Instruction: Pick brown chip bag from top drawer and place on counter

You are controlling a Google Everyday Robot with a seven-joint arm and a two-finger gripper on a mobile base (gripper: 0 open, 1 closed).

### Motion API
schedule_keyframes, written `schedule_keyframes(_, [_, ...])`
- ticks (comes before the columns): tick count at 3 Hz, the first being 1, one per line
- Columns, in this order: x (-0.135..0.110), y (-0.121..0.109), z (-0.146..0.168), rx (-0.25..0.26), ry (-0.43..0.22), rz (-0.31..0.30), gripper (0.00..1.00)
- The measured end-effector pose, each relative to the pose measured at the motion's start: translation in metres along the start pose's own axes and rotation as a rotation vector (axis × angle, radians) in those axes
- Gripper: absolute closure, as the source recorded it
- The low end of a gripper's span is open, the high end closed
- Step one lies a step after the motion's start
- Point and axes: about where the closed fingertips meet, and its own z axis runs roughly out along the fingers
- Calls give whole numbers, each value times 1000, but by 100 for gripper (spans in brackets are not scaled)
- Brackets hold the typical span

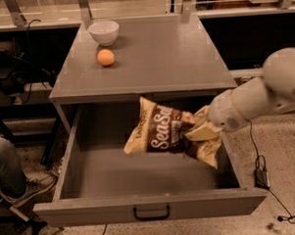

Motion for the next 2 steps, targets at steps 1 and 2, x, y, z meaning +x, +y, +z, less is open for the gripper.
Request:
schedule_keyframes(1, [-9, 6, -64, 95, -62, -24, 100])
schedule_keyframes(2, [-9, 6, -64, 95, -62, -24, 100])
